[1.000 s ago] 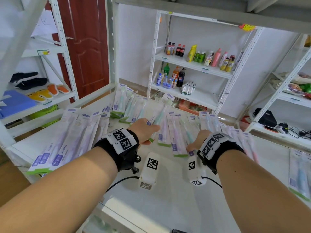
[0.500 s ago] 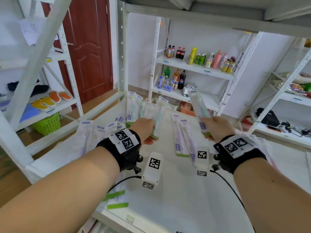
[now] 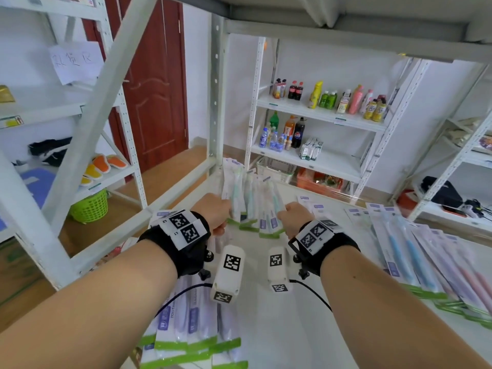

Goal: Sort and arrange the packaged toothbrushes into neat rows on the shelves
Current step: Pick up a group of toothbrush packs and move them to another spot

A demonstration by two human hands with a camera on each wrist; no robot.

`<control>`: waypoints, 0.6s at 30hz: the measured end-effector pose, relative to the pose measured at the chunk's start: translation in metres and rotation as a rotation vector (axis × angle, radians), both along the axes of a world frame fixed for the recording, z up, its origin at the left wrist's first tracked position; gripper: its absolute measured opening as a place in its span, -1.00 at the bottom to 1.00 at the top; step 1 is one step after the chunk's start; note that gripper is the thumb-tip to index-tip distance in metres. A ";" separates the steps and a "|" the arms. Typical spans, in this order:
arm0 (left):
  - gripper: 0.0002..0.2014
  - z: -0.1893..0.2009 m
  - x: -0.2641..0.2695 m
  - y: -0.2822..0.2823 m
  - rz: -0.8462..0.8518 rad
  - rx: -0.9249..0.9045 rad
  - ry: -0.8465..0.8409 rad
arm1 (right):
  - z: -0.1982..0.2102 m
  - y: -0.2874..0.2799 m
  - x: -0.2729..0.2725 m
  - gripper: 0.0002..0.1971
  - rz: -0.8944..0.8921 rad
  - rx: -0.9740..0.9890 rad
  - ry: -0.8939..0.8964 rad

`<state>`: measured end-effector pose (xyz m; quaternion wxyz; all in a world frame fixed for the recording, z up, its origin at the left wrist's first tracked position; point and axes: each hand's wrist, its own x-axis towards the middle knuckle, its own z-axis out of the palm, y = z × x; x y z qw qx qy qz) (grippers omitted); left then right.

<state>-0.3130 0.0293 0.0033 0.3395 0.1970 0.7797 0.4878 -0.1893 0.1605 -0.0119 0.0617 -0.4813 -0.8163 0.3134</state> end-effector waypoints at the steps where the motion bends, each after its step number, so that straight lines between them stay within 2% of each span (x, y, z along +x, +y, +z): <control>1: -0.88 -0.001 -0.004 0.002 -0.010 -0.007 0.003 | -0.001 -0.001 -0.002 -0.64 -0.019 -0.017 0.017; 4: -0.84 -0.003 -0.012 0.012 -0.050 -0.024 0.029 | -0.002 0.000 0.001 -0.55 -0.013 -0.114 0.058; 7: -0.79 0.001 -0.015 0.023 -0.075 -0.041 0.031 | -0.001 0.002 0.009 -0.58 -0.005 -0.203 0.115; 10: -0.76 0.004 -0.014 0.032 -0.116 -0.046 0.102 | -0.003 0.005 0.025 -0.59 -0.041 -0.232 0.166; 13: -0.75 0.007 -0.013 0.038 -0.227 -0.153 0.179 | -0.003 0.010 0.047 -0.52 -0.133 -0.225 0.237; 16: -0.82 0.014 -0.009 0.042 -0.339 -0.329 0.499 | -0.003 0.019 0.077 -0.51 -0.242 -0.176 0.325; 18: -0.69 0.018 -0.001 0.046 -0.353 -0.375 0.725 | -0.002 0.025 0.101 -0.53 -0.324 -0.116 0.388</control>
